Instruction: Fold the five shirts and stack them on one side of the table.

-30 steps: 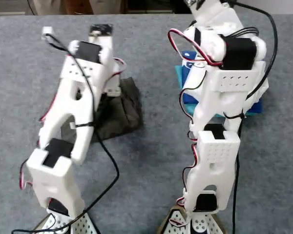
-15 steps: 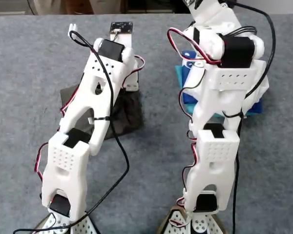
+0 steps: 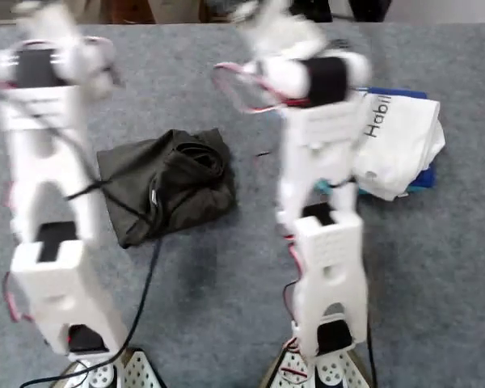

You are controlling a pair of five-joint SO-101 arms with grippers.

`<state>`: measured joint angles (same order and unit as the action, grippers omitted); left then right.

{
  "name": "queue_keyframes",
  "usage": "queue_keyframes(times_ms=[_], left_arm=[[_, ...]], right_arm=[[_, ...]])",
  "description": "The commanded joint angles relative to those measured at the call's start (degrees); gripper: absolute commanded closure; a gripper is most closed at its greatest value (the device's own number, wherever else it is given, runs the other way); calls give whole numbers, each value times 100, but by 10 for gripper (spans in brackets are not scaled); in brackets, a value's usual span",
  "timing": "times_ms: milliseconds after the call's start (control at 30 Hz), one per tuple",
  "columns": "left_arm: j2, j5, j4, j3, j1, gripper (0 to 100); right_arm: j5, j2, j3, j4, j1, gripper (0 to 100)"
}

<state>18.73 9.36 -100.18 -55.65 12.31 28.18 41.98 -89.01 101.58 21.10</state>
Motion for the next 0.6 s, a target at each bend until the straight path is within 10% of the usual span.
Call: queue_keyframes(times_ms=[0, 233, 567], left_arm=[[-725, -387, -53, 325, 1231, 977], [-1701, -818, -44, 2127, 2734, 981], [-2114, -1143, 448, 3903, 3543, 981]], right_arm=[[-9, 233, 444, 44, 1138, 993], [-9, 1174, 848, -360, 2281, 993], [-18, 2475, 840, -519, 1947, 995]])
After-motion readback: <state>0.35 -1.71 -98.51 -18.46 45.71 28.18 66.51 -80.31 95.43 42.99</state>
